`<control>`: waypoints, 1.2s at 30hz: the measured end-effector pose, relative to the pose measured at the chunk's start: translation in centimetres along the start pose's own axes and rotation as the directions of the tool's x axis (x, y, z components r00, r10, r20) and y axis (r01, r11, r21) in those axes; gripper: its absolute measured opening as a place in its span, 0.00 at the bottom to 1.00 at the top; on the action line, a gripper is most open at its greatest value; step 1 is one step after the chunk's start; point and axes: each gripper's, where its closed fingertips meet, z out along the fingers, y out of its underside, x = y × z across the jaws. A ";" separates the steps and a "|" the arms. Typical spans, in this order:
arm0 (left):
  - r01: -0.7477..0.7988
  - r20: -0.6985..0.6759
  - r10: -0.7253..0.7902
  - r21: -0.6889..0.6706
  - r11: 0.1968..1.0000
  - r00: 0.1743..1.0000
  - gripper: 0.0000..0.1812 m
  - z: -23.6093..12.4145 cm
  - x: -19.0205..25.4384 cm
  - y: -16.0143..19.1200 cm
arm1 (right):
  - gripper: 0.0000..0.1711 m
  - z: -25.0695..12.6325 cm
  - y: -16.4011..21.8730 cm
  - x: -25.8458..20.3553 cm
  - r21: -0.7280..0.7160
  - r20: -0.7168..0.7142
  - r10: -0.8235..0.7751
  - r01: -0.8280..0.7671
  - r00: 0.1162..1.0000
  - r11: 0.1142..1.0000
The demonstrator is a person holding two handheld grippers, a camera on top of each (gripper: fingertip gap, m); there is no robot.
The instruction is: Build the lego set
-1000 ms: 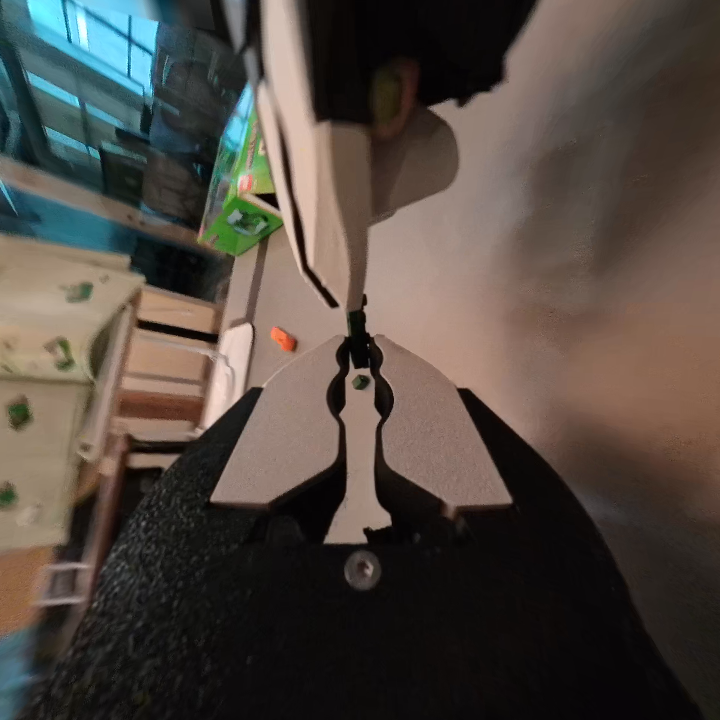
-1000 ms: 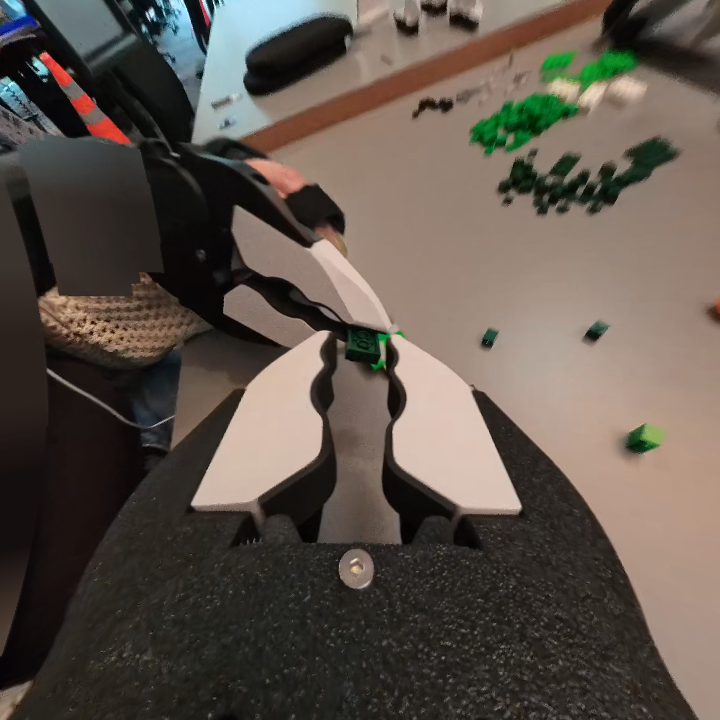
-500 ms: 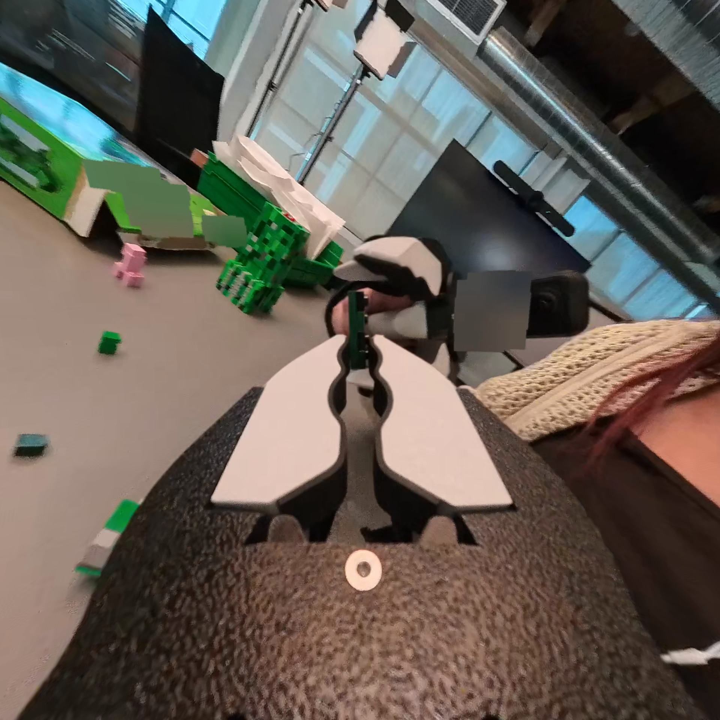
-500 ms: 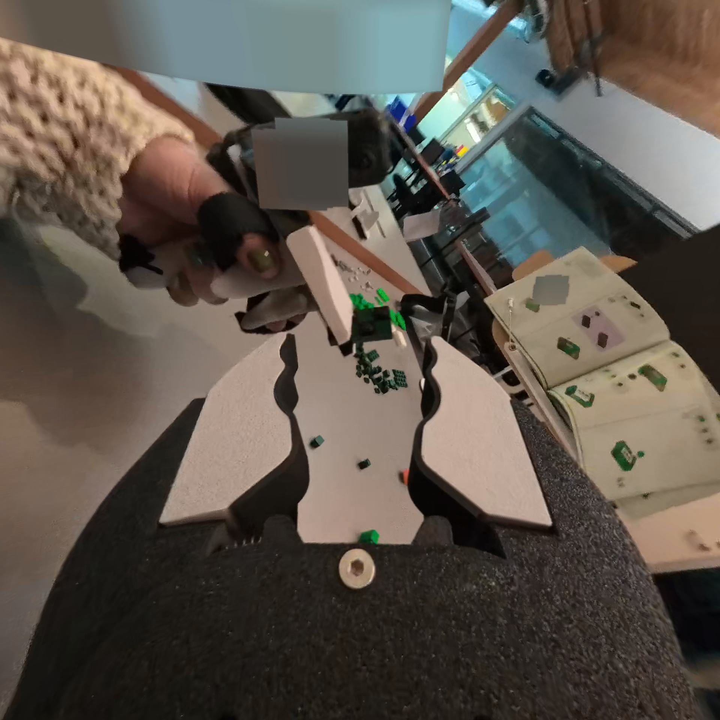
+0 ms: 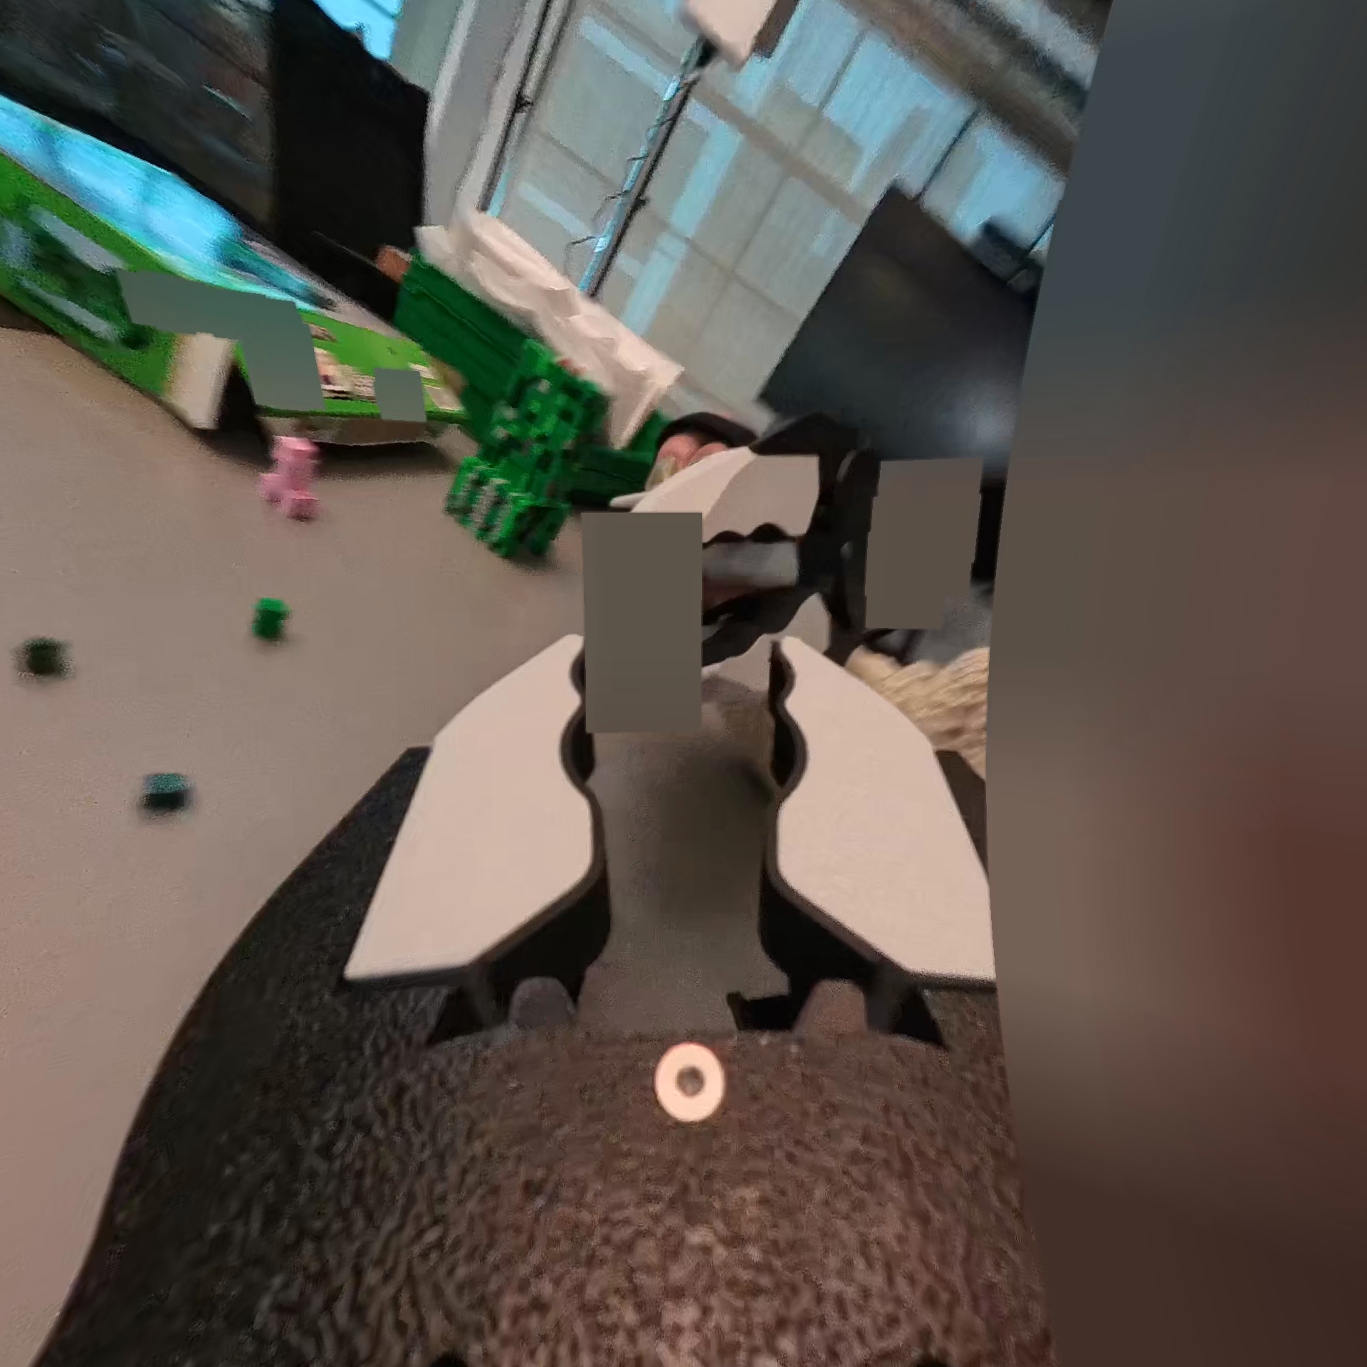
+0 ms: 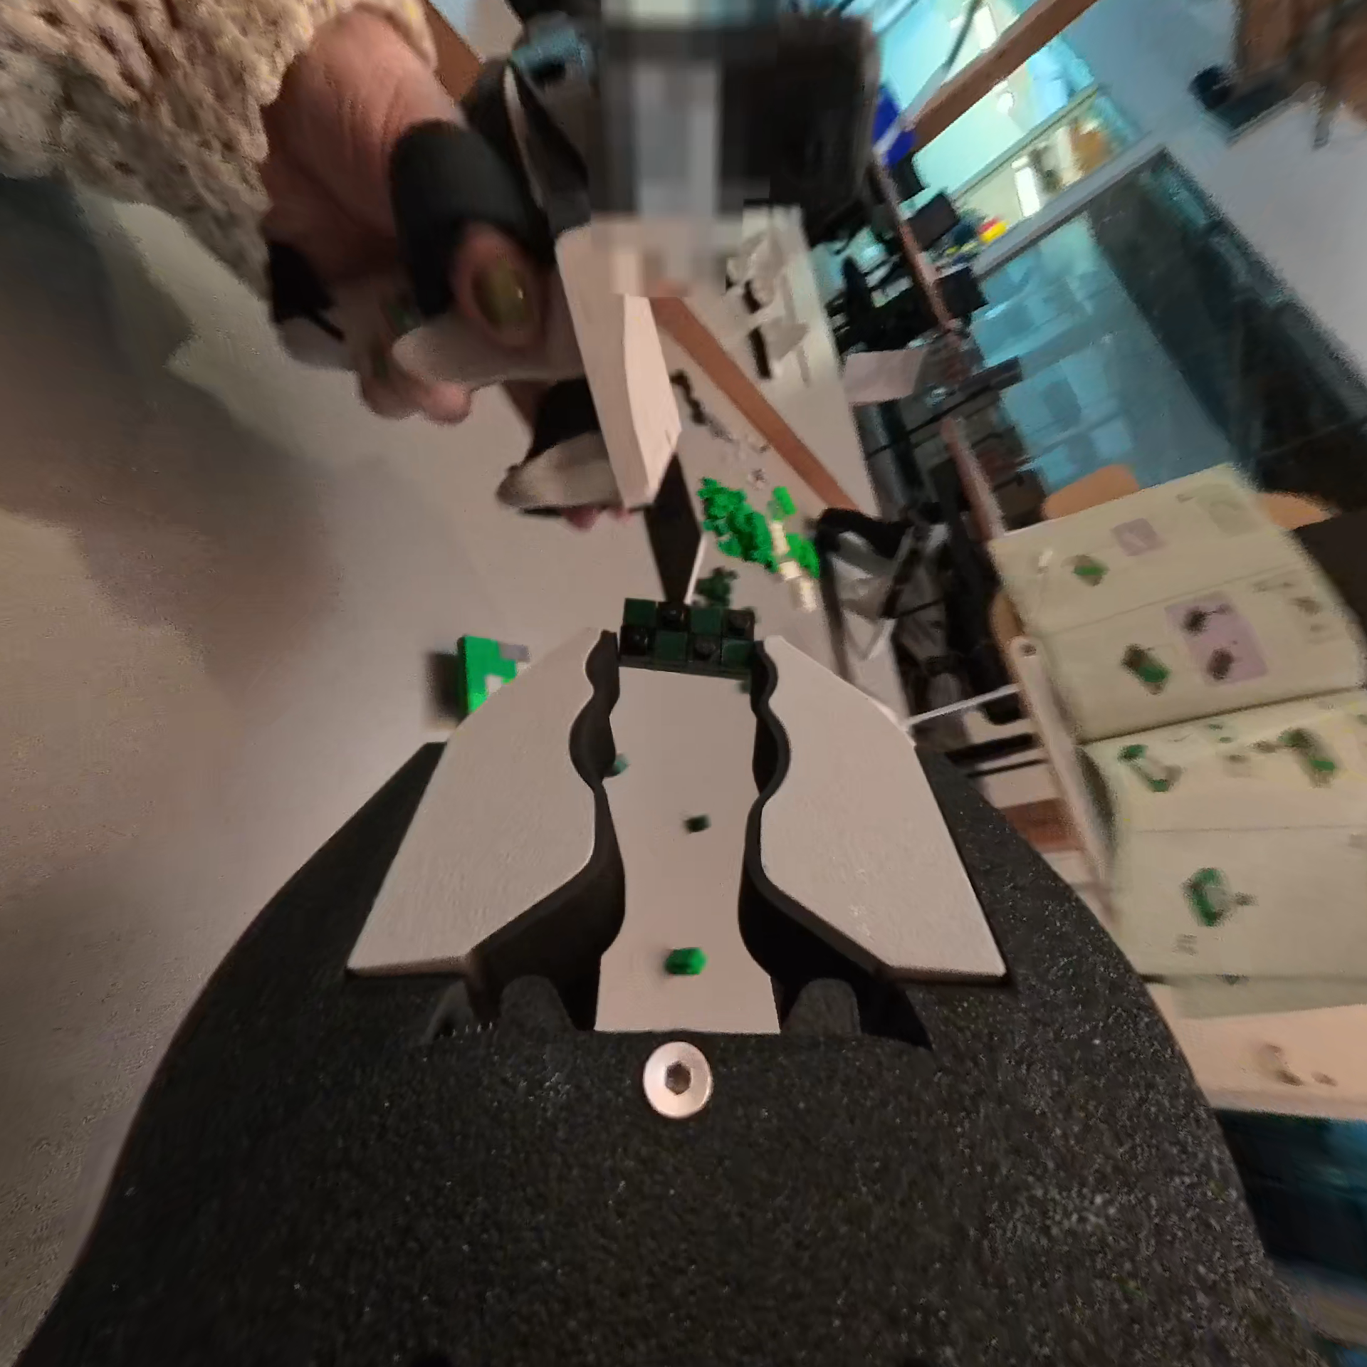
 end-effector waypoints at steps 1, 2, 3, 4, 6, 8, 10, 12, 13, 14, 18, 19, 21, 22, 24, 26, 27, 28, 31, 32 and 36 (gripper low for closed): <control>-0.074 0.072 0.077 -0.046 0.996 0.994 0.28 -0.6 -0.9 0.5 | 0.20 0.2 0.7 -0.6 -0.005 0.051 0.043 -0.042 0.998 0.999; -0.159 0.144 0.175 -0.120 0.980 0.974 0.30 -1.2 -2.0 1.2 | 0.20 0.5 1.4 -1.0 -0.006 0.086 0.084 -0.084 0.993 0.996; -0.235 0.212 0.281 -0.216 0.948 0.936 0.31 -1.9 -3.4 2.1 | 0.20 0.8 2.1 -1.3 -0.003 0.119 0.117 -0.118 0.986 0.993; -0.292 0.252 0.379 -0.321 0.901 0.891 0.34 -2.5 -4.6 3.1 | 0.20 1.1 2.8 -1.9 -0.012 0.165 0.153 -0.153 0.974 0.988; -0.334 0.247 0.504 -0.505 0.796 0.827 0.39 -3.4 -6.6 5.3 | 0.20 2.0 4.4 -3.0 -0.052 0.249 0.219 -0.213 0.943 0.976; -0.331 0.197 0.544 -0.612 0.718 0.816 0.44 -3.6 -7.7 7.2 | 0.20 3.0 5.7 -4.2 -0.081 0.316 0.255 -0.242 0.914 0.967; -0.328 0.163 0.555 -0.660 0.676 0.816 0.45 -3.4 -8.7 8.3 | 0.20 3.8 6.6 -5.4 -0.110 0.369 0.281 -0.258 0.886 0.960; -0.318 0.134 0.551 -0.695 0.645 0.824 0.45 -3.2 -9.5 9.2 | 0.20 4.3 7.1 -6.0 -0.122 0.392 0.294 -0.267 0.872 0.956; -0.318 0.119 0.551 -0.709 0.629 0.826 0.44 -3.2 -9.8 9.6 | 0.20 4.4 7.2 -6.3 -0.127 0.404 0.300 -0.272 0.864 0.954; -0.318 0.105 0.548 -0.719 0.618 0.830 0.42 -3.1 -10.0 9.9 | 0.20 4.5 7.3 -6.5 -0.129 0.413 0.307 -0.278 0.858 0.952; -0.340 0.051 0.517 -0.697 0.632 0.855 0.30 -2.4 -10.1 10.0 | 0.20 4.8 7.4 -6.9 -0.133 0.434 0.335 -0.308 0.836 0.942; -0.346 0.044 0.520 -0.698 0.627 0.853 0.28 -2.4 -10.1 10.0 | 0.20 4.8 7.4 -6.9 -0.135 0.443 0.343 -0.317 0.828 0.939; -0.355 0.031 0.523 -0.698 0.621 0.852 0.25 -2.2 -10.2 9.9 | 0.20 4.6 7.4 -7.1 -0.147 0.473 0.364 -0.335 0.802 0.931; -0.360 0.024 0.523 -0.698 0.619 0.852 0.23 -2.2 -10.2 9.9 | 0.20 4.5 7.4 -7.2 -0.156 0.491 0.375 -0.345 0.786 0.926; -0.369 0.010 0.524 -0.698 0.614 0.852 0.20 -2.1 -10.2 9.9 | 0.20 4.5 7.6 -7.5 -0.180 0.523 0.400 -0.361 0.753 0.915; -0.375 -0.001 0.523 -0.698 0.610 0.852 0.20 -2.0 -10.2 9.9 | 0.20 4.7 7.7 -7.6 -0.190 0.536 0.413 -0.371 0.736 0.909; -0.381 -0.009 0.525 -0.698 0.606 0.851 0.20 -2.0 -10.2 9.9 | 0.20 4.7 7.7 -7.6 -0.187 0.542 0.409 -0.369 0.734 0.911; -0.389 -0.018 0.527 -0.697 0.602 0.849 0.20 -2.0 -10.2 9.9 | 0.20 4.7 7.7 -7.6 -0.182 0.548 0.404 -0.367 0.732 0.912; -0.407 -0.028 0.543 -0.695 0.593 0.839 0.20 -1.9 -10.3 9.8 | 0.20 4.8 7.5 -7.6 -0.170 0.566 0.399 -0.372 0.721 0.913; -0.412 -0.025 0.552 -0.694 0.591 0.833 0.20 -1.8 -10.4 9.7 | 0.20 4.9 7.5 -7.6 -0.170 0.570 0.401 -0.375 0.717 0.911; -0.440 -0.027 0.585 -0.688 0.577 0.811 0.20 -1.7 -10.4 9.6 | 0.20 5.0 7.4 -7.8 -0.150 0.589 0.398 -0.389 0.704 0.909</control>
